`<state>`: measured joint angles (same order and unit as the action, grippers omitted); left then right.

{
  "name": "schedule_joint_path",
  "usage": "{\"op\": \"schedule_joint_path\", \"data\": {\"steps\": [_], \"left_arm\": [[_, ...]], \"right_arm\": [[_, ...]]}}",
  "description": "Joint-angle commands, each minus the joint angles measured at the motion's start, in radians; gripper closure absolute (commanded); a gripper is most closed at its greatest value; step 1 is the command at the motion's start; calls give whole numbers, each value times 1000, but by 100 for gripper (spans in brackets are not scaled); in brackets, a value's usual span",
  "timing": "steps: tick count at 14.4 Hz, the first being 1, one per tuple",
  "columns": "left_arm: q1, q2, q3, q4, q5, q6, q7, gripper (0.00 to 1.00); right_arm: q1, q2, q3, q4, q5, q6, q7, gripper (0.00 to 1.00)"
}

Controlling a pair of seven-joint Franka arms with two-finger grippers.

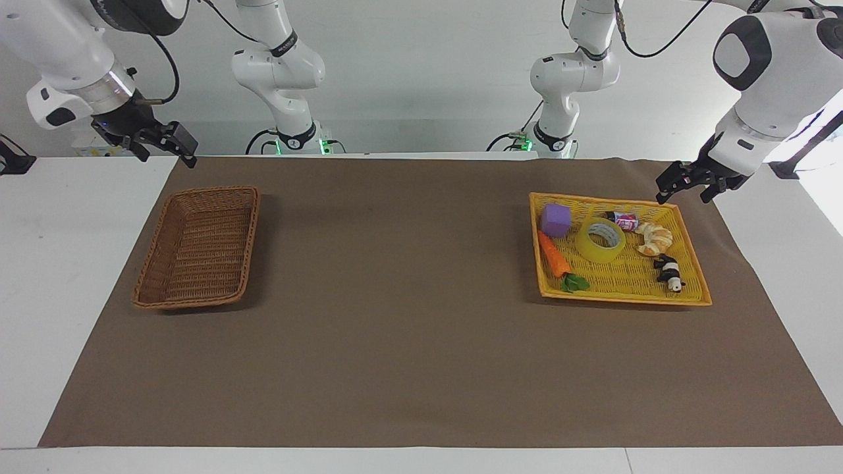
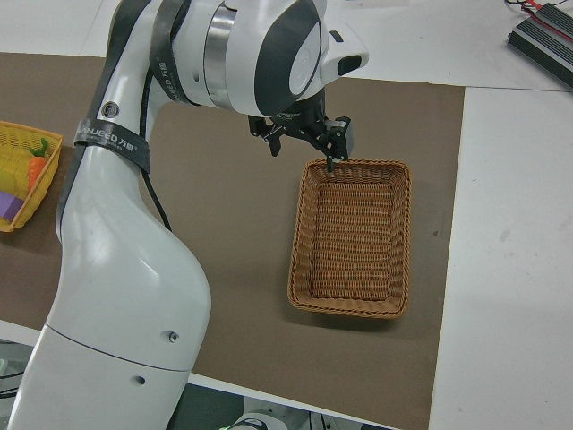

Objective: Move tape to another basket
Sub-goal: 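Reach the left gripper down toward the yellow tape roll in the tray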

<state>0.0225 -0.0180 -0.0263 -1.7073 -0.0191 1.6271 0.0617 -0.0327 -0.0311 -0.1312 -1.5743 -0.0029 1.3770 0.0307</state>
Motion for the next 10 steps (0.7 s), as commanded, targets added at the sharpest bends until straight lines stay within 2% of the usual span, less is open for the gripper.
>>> {"op": "schedule_joint_path", "data": {"steps": [1,3,6,8,10], "left_arm": [[11,-26,-7,-23,11,-10,7,0],[10,-22,-6,-18,11,11,6,0],[14,-42,-6,-64,11,31,9,0],[51,-88,-7,-182,11,129,10,0],[54,-128,-7,-369,10,290,10,0]], "right_arm": [[-9,-26,7,-30,-5,8,-15,1],[-7,-26,7,-30,-5,8,-15,1],[-9,-26,7,-30,-5,8,-15,1],[-9,-26,7,-29,-5,8,-15,1],[-9,-26,7,-30,-5,8,-15,1]]}}
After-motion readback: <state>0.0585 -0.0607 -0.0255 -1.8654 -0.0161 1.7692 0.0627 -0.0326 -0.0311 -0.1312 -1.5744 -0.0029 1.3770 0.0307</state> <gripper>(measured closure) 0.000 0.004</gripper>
